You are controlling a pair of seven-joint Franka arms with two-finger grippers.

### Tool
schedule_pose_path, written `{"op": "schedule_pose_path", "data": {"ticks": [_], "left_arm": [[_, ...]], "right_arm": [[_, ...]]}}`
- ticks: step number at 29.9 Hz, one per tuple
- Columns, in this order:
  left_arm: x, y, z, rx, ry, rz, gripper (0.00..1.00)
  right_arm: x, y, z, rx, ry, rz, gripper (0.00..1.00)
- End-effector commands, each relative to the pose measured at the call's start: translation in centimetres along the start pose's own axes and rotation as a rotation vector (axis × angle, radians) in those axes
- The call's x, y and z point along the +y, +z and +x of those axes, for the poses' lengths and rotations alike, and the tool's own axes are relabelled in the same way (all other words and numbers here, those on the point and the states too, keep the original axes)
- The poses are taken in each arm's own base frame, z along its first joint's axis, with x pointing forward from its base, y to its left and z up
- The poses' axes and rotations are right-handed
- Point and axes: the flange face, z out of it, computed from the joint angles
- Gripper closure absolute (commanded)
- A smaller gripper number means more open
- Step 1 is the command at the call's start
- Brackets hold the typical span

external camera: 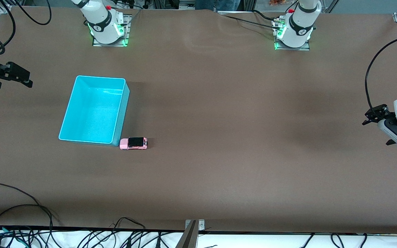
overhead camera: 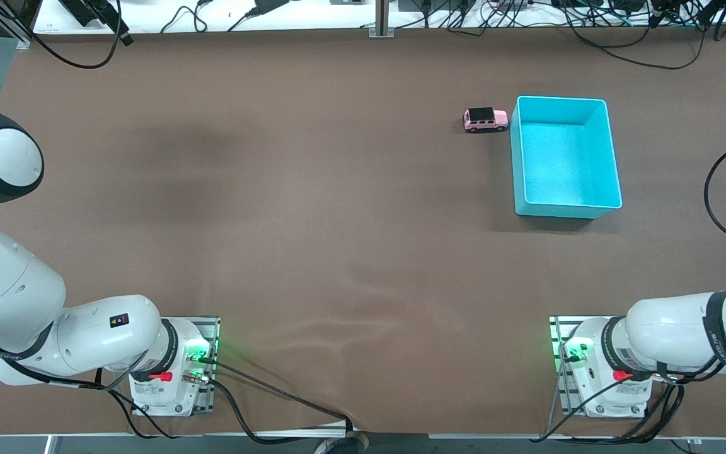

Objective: Wind and store pink jeep toy

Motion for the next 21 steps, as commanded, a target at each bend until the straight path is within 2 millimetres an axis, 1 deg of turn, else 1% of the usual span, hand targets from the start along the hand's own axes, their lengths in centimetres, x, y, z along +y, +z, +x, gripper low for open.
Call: {"op": "schedule_pose_path", "data": {"ticks": [1,2,4,6,8,11,13,15,17,19,21], "left_arm": [[1.3,-1.9,-0.5,-0.002,-0.121,-0.024,0.00],[1.7,-2.0,-0.3,-0.003,-0.136,-0.027,0.00],[3.3,-2.5,0.8,-0.014,-0.170,-0.039,0.00],[4.4,-2.9,1.0,-0.033,-0.240,-0.052,0.00],[5.7,-3.7,1.4,-0.044,-0.295,-0.058,0.00],[8.0,-4.5,2.5,-0.059,-0.344,-0.066,0.00],[9.0,-4.7,3.0,-0.067,-0.378,-0.070,0.00],[10.4,-5.3,3.7,-0.071,-0.400,-0.066,0.00],[11.4,-5.5,4.2,-0.082,-0.417,-0.063,0.00],[12.1,-5.5,4.4,-0.095,-0.437,-0.066,0.00],[12.2,-5.5,4.4,-0.101,-0.448,-0.068,0.00]], "right_arm": [[-1.0,0.7,0.1,-0.016,-0.032,-0.017,0.00],[-0.9,0.8,0.1,-0.016,-0.032,-0.016,0.00],[-1.0,1.0,0.3,-0.016,-0.034,-0.016,0.00],[-1.5,1.6,0.7,-0.020,-0.043,-0.015,0.00],[-2.2,1.7,0.9,-0.018,-0.056,-0.013,0.00],[-2.7,2.3,1.5,-0.015,-0.073,-0.009,0.00],[-3.5,2.5,1.7,-0.009,-0.134,-0.008,0.00],[-4.7,3.2,2.4,-0.001,-0.241,-0.009,0.00],[-5.0,3.9,2.9,0.001,-0.328,-0.008,0.00],[-5.1,4.6,3.3,-0.004,-0.400,-0.001,0.00],[-5.7,5.6,3.9,-0.011,-0.480,0.003,0.00]]}}
